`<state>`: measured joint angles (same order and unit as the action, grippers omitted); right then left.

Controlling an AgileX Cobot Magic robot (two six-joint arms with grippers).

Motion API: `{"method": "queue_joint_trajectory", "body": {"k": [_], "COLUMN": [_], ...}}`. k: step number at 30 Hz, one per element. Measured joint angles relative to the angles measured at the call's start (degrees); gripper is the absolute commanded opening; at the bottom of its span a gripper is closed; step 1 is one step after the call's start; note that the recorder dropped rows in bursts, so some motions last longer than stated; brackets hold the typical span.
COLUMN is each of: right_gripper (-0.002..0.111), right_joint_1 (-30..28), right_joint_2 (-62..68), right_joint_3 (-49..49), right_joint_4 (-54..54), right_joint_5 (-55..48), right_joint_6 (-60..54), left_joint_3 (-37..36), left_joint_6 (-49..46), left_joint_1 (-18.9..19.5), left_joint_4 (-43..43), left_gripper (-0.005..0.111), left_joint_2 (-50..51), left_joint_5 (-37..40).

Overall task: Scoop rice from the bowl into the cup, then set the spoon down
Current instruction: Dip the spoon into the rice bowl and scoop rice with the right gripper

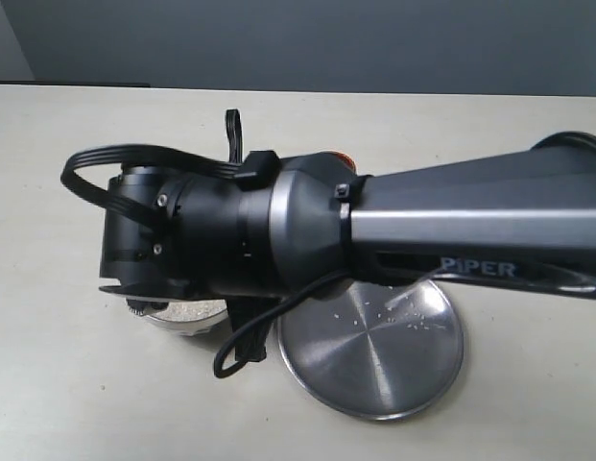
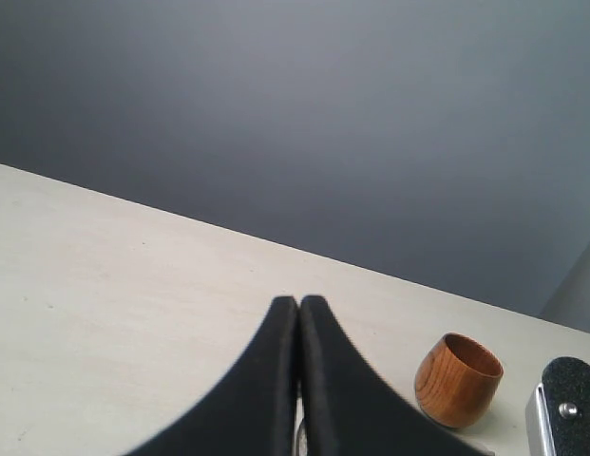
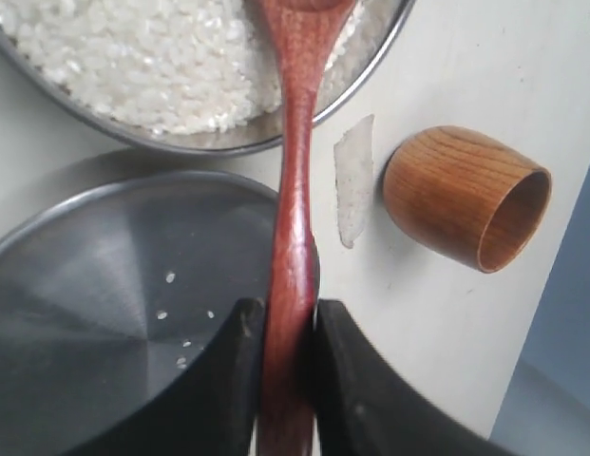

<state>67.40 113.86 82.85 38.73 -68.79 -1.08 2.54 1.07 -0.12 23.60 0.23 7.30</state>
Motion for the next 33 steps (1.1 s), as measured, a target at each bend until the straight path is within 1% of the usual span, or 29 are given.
{"method": "queue_joint_trajectory", "body": {"k": [9, 24, 33], "right_gripper": [-0.001, -0.001, -0.001], "right_joint_1": [0.0, 0.0, 0.0], "right_joint_2": [0.0, -1.6, -2.5], "right_joint_3": [0.0, 0.0, 0.0], "right_joint_4": [-2.0, -5.8, -6.4], "right_joint_5": [0.6, 0.8, 2.9], "right_joint_6": [4.6, 7.2, 13.7], "left_joint_3": [0.0, 0.0, 0.0], "left_joint_6": [0.0, 0.0, 0.0], "left_joint_1": [0.0, 0.0, 0.0], "left_joint_4": [0.0, 0.0, 0.0], "left_gripper": [0.001, 0.001, 0.001], "left_joint_2": [0.0, 0.0, 0.0], "left_joint_5": [0.0, 0.0, 0.0]}}
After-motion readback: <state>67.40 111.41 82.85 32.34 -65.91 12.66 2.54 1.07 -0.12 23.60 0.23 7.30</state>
